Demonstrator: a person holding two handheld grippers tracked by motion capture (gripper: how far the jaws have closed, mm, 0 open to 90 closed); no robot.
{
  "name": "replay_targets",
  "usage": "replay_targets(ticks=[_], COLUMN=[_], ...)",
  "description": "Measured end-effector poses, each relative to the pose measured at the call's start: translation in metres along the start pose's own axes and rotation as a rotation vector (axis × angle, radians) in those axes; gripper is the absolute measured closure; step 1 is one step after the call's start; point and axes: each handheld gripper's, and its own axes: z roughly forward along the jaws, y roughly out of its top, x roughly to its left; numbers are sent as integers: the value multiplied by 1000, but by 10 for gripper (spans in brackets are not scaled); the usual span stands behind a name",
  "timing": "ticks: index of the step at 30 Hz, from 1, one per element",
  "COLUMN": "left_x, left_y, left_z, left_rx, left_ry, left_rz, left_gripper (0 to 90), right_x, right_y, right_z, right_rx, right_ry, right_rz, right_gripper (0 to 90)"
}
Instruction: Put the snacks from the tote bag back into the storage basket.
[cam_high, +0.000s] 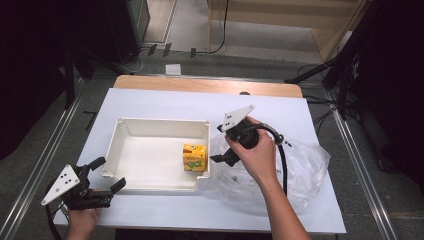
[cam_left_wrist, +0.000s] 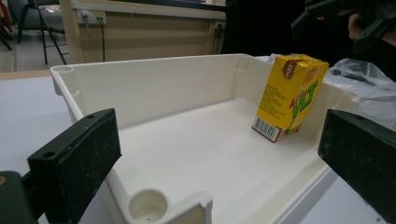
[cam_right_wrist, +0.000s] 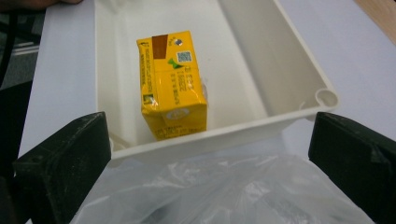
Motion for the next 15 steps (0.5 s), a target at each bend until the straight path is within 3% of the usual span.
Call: replay_targets(ticks=[3,5,7,8,15], left_x=[1,1,0,0,0], left_y=[0,0,0,0,-1], left_z=[-1,-1,0,0,-1], left_rx=[-15,-14,-4,-3,-6], left_ry=[-1,1,2,2,9], left_rz=[-19,-15,-6,-5,-2], left_gripper=[0,0,0,0,0], right_x=[1,1,1,2,4], right_y=[-8,-19,-22,-27,-43], right_z=[-4,-11,-13,-16,-26], right_rx=[-24,-44,-51,-76,-136], right_ry=[-16,-72,-81,-109,-121], right_rz=[25,37,47,59,88], right_gripper=[0,0,0,0,0])
